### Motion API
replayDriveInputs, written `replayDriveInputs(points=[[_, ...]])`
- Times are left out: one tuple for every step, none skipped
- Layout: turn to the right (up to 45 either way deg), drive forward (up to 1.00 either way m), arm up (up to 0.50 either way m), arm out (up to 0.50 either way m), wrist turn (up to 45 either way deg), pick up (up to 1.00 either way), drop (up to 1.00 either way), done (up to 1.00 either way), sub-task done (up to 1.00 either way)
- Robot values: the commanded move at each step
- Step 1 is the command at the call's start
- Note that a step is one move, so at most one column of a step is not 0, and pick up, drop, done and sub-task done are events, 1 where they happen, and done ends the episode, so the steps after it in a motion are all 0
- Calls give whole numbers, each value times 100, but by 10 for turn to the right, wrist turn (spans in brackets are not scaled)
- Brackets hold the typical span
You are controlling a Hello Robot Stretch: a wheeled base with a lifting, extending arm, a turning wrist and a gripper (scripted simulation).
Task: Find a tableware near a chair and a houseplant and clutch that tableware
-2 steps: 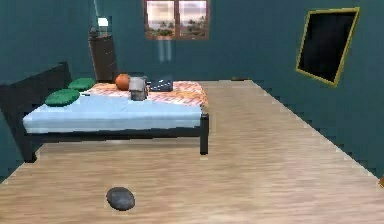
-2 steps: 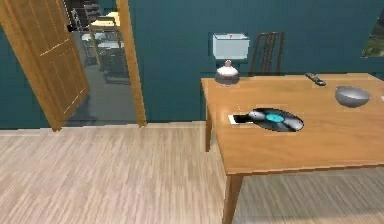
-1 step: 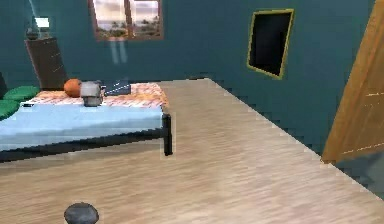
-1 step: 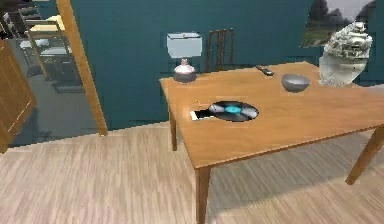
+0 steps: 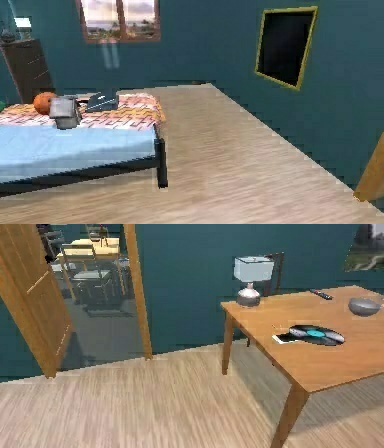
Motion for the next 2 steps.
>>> replayDriveInputs(points=[[450,0,0,0,0,0,0,0,0],[450,0,0,0,0,0,0,0,0]])
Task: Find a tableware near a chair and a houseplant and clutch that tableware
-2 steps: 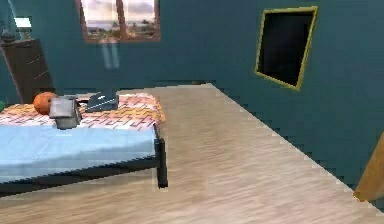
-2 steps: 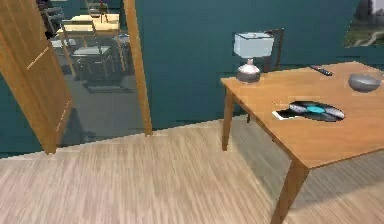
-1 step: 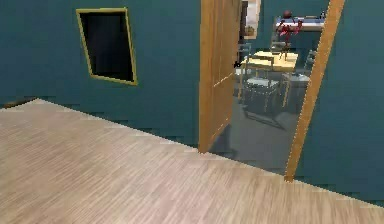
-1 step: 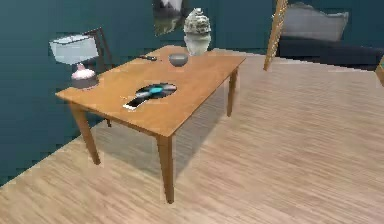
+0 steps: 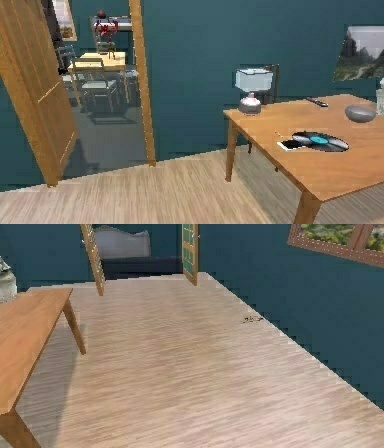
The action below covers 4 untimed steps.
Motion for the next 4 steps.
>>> replayDriveInputs(points=[[30,0,0,0,0,0,0,0,0],[0,35,0,0,0,0,0,0,0],[-360,0,0,0,0,0,0,0,0],[0,100,0,0,0,0,0,0,0]])
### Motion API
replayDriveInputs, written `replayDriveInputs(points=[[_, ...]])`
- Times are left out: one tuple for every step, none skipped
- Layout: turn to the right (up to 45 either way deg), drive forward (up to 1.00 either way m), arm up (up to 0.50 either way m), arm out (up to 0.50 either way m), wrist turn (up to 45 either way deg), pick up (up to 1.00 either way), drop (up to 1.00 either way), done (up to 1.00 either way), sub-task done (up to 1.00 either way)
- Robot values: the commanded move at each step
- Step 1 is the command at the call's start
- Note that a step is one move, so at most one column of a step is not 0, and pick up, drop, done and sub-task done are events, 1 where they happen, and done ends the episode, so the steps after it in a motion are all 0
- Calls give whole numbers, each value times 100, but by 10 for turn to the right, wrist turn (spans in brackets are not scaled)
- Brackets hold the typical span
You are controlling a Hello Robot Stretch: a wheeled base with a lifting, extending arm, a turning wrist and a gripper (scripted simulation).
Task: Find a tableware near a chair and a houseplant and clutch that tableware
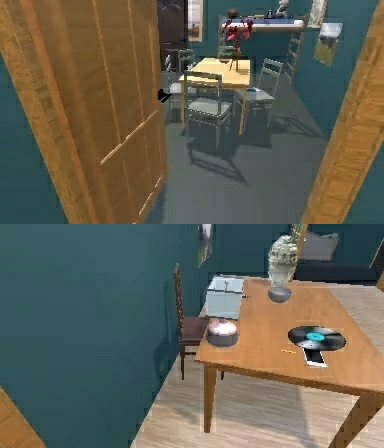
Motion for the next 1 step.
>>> replayDriveInputs(points=[[-30,0,0,0,0,0,0,0,0]])
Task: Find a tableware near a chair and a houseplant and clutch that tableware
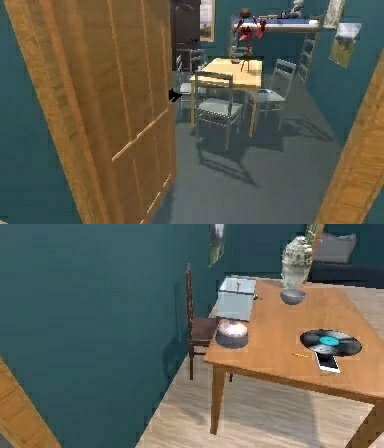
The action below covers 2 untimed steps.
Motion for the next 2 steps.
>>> replayDriveInputs(points=[[0,55,0,0,0,0,0,0,0],[360,0,0,0,0,0,0,0,0]])
